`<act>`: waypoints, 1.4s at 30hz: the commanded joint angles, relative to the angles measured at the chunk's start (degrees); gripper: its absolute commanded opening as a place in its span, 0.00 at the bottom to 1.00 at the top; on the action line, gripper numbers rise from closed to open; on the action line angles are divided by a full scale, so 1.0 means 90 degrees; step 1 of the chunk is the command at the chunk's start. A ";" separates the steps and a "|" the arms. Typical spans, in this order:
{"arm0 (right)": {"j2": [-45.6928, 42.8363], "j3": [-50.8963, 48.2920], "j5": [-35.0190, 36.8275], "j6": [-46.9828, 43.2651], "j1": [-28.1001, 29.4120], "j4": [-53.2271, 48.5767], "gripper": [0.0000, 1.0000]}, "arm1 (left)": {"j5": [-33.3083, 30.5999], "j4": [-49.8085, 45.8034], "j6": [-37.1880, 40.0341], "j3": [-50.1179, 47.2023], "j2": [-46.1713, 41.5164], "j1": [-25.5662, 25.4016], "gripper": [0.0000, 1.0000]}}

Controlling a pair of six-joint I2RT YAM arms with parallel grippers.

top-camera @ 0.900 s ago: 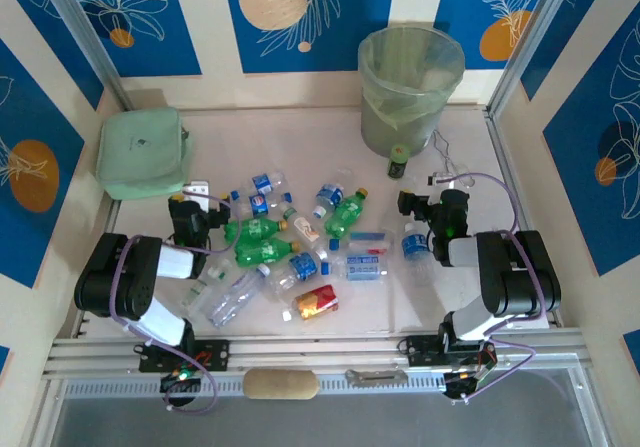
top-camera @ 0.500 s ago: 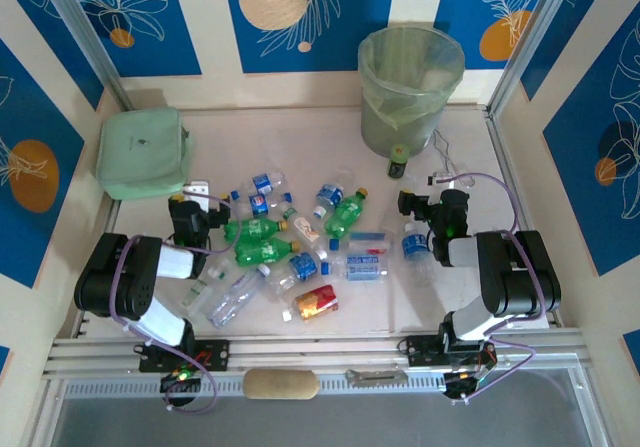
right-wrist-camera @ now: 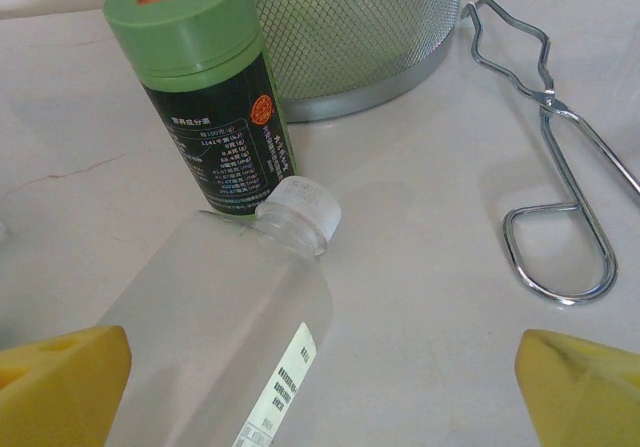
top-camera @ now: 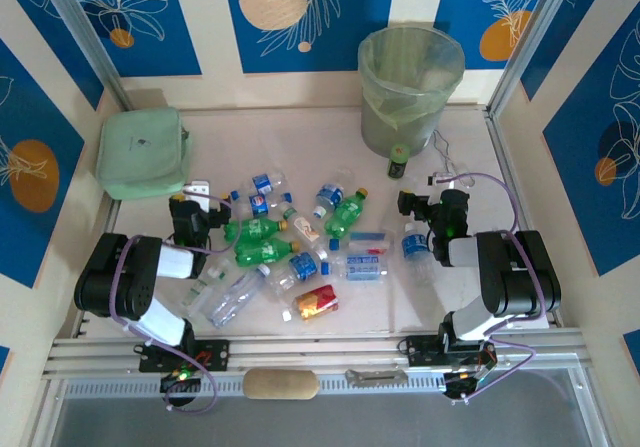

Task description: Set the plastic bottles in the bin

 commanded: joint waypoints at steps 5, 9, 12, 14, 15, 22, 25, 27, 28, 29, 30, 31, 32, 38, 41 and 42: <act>-0.0801 0.0332 0.0447 0.0042 0.0121 -0.0796 0.99 | -0.0063 -0.0961 0.0019 0.0349 -0.0629 0.0027 1.00; -0.1624 0.0984 0.0793 0.0300 0.0112 -0.2421 0.99 | -0.0505 -0.2685 -0.0234 0.1039 -0.1523 -0.0012 1.00; -0.2004 0.1705 0.0811 0.0628 0.0085 -0.3919 0.99 | -0.0262 -0.3475 -0.0773 0.1467 -0.2063 -0.0015 1.00; -0.2154 0.2211 0.0781 0.1030 0.0047 -0.4945 0.99 | 0.0045 -0.4097 -0.1316 0.1835 -0.2255 -0.0024 1.00; -0.2206 0.2457 0.0722 0.1227 0.0029 -0.5470 0.99 | 0.0291 -0.4370 -0.1577 0.2018 -0.2301 -0.0033 1.00; -0.2248 0.3534 0.0225 0.2325 0.0012 -0.8446 0.97 | 0.1233 -0.5488 -0.2883 0.2521 -0.2284 -0.0317 1.00; -0.2144 0.3568 -0.0193 0.2679 0.0044 -0.9055 0.97 | 0.1361 -0.5593 -0.3409 0.2532 -0.2210 -0.0562 1.00; -0.1975 0.3476 -0.0496 0.2873 0.0151 -0.9140 0.96 | 0.1507 -0.5535 -0.3641 0.2583 -0.2095 -0.0827 1.00; -0.1863 0.3441 -0.0613 0.2920 0.0221 -0.9120 0.96 | 0.1544 -0.5544 -0.3662 0.2638 -0.2020 -0.0970 1.00; -0.1710 0.3445 -0.0661 0.2955 0.0347 -0.9101 0.96 | 0.1551 -0.5613 -0.3657 0.2741 -0.1928 -0.1154 1.00; -0.1520 0.3490 -0.0629 0.2995 0.0480 -0.9097 0.95 | 0.1508 -0.5719 -0.3662 0.2856 -0.1824 -0.1342 1.00; -0.1358 0.3566 -0.0577 0.3007 0.0602 -0.9100 0.94 | 0.1483 -0.5772 -0.3652 0.2949 -0.1736 -0.1482 1.00; -0.1126 0.3669 -0.0483 0.3010 0.0753 -0.9111 0.93 | 0.1457 -0.5815 -0.3638 0.3037 -0.1634 -0.1642 1.00; 0.0049 0.4449 0.0747 0.3405 0.1495 -0.9507 0.91 | 0.1546 -0.5490 -0.3907 0.3242 -0.1208 -0.2384 1.00; 0.0449 0.4677 0.1320 0.3621 0.1646 -0.9538 0.91 | 0.1636 -0.5493 -0.3932 0.3356 -0.0970 -0.2678 1.00; 0.0564 0.4694 0.1469 0.3684 0.1691 -0.9466 0.92 | 0.1620 -0.5566 -0.3918 0.3414 -0.0901 -0.2768 1.00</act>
